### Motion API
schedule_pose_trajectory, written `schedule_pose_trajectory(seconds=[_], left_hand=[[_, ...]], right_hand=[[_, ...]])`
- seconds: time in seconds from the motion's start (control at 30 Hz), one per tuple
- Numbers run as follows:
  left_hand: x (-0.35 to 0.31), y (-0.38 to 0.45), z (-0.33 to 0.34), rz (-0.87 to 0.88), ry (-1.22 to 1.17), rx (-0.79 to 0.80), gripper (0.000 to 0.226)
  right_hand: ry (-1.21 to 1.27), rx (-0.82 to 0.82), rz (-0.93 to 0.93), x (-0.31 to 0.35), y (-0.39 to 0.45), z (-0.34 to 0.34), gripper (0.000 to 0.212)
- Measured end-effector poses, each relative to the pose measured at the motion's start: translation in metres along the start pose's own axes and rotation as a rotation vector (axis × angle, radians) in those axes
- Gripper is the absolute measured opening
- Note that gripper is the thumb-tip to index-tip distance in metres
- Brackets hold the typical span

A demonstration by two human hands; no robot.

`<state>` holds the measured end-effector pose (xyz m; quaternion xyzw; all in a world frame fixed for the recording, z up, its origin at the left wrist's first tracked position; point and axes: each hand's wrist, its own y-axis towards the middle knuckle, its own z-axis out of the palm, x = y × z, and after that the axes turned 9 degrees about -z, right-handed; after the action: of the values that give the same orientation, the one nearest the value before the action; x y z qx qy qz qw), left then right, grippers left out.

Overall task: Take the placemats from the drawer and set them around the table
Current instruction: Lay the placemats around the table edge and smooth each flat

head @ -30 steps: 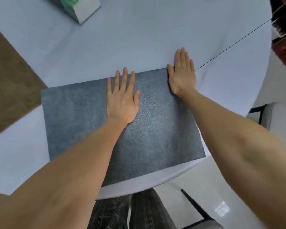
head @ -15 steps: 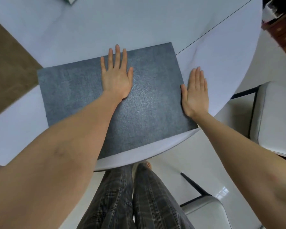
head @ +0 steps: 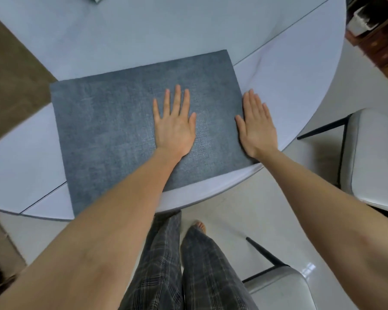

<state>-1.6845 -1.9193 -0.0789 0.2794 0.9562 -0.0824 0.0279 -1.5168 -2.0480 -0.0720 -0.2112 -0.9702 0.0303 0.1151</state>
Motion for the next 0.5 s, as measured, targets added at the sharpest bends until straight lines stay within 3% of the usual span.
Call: schedule_pose_trajectory(seconds=[0.13,0.27,0.5], left_hand=[[0.009,0.006,-0.018,0.031,-0.150,0.131,0.056],[0.056,0.008,-0.039,-0.063,-0.275,0.060,0.052],[0.142,0.024,-0.049,-0.237,-0.302,0.014,0.055]], right_hand=[[-0.050,0.006,0.120,0.024,-0.002,-0.016,0.061],[0.039,-0.083,-0.091,0.101,0.034,-0.018,0.057],[0.156,0.010,-0.233,0.211,0.108,0.014,0.055]])
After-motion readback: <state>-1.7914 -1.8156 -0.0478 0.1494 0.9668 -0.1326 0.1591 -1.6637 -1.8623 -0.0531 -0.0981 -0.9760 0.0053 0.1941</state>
